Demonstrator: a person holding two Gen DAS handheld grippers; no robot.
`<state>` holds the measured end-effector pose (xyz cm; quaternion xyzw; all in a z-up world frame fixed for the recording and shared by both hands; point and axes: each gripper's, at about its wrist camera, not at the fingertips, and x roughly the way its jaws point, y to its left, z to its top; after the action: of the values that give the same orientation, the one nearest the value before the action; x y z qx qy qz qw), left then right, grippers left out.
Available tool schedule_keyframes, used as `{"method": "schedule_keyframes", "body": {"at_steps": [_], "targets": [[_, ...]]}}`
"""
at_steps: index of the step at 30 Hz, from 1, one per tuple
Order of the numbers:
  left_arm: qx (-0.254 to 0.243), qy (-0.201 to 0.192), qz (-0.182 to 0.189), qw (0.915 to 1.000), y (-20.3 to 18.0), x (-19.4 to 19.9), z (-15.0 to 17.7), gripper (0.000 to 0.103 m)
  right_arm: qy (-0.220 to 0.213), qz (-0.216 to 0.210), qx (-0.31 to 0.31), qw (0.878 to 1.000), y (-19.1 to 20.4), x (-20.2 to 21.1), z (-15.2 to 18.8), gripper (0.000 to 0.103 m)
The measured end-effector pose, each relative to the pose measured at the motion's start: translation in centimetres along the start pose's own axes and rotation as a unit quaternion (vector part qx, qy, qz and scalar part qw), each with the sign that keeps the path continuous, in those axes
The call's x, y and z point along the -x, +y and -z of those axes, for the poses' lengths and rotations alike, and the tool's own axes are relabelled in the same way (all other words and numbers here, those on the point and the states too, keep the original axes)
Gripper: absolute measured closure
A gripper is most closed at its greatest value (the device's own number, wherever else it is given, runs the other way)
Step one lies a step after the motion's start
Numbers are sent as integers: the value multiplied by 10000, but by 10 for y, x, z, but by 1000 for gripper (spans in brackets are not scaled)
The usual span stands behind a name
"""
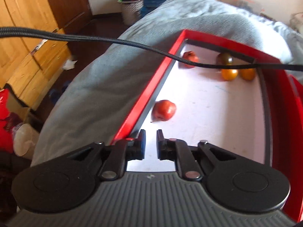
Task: Organize fruits
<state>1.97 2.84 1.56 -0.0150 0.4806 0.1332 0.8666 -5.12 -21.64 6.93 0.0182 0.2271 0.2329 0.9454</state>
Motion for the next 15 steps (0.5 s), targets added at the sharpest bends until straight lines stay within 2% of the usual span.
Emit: {"method": "schedule_keyframes", "body": {"at_steps": [3,5,10,12,15], "targets": [[106,260,-245,9993,-16,-13,-15,72,11,-47,-45,10000,-2,-1,1,59],[368,386,-289,9982,-26,-17,-21,43,50,-72,-71,9999,-3,-3,2,59],[793,319,-604,9945,-43,-17,-28,27,122,-87,-44,9999,0,-6,3,59],[964,313,-633,9928,-44,-18,-31,27,142,-90,-47,9998,1,-8,3,59],[1536,407,-616,9854,-39,-24,-37,27,171,-95,-63,9998,1,-9,4,59]]}}
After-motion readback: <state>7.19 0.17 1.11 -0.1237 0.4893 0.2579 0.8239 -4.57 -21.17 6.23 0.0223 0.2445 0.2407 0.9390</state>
